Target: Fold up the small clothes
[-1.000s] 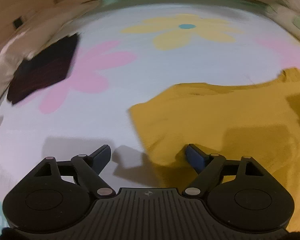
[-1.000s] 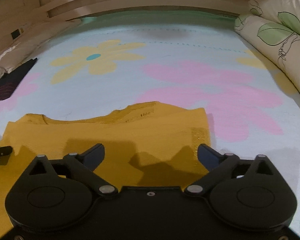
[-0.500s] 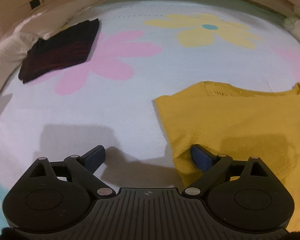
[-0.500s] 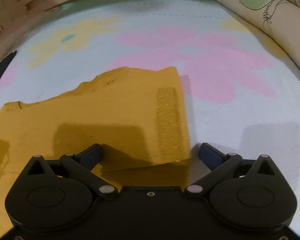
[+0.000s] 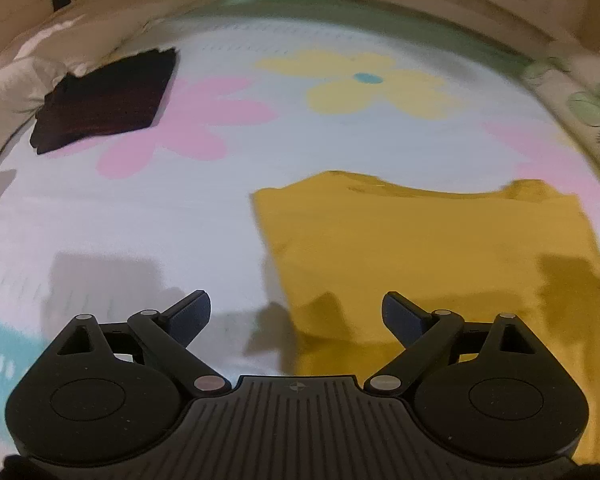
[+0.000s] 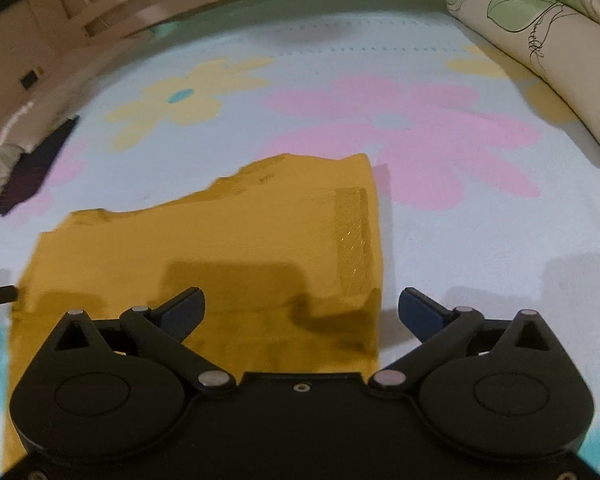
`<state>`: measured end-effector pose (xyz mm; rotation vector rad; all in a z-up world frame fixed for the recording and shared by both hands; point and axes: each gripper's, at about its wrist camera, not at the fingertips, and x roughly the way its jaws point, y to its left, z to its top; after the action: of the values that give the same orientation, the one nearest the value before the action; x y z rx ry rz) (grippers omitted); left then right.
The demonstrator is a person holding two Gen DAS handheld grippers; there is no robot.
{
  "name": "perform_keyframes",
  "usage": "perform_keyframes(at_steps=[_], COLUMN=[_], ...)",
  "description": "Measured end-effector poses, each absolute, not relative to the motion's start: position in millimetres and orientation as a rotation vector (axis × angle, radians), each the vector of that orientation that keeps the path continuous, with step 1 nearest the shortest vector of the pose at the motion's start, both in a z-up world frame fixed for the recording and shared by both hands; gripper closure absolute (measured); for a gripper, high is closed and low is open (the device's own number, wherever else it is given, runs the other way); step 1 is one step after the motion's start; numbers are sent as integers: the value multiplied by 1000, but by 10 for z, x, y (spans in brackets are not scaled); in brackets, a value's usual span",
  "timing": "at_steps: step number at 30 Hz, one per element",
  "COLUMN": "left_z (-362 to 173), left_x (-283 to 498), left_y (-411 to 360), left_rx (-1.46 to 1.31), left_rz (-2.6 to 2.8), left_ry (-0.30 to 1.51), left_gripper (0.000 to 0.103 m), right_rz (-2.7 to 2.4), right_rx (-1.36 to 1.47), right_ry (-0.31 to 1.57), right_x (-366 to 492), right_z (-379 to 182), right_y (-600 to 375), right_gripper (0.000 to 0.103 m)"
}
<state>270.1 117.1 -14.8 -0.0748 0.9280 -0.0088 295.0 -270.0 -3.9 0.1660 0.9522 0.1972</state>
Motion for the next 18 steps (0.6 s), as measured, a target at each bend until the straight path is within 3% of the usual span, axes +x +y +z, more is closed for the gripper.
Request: perform_keyframes(at_steps=[7,18], left_z=[121,-183], left_x=[1981,1089], left_y=[988,864], left_rx=[-60,-88], left_rz=[-62,-154], left_ry=[864,974], left_gripper=[9,9], right_rz=[270,335], right_rx=[204,222], right_ry=[944,977], right_x=[2423,1506], right_z=[281,378], right_y=[-2751,-2849], right_gripper=[0,0])
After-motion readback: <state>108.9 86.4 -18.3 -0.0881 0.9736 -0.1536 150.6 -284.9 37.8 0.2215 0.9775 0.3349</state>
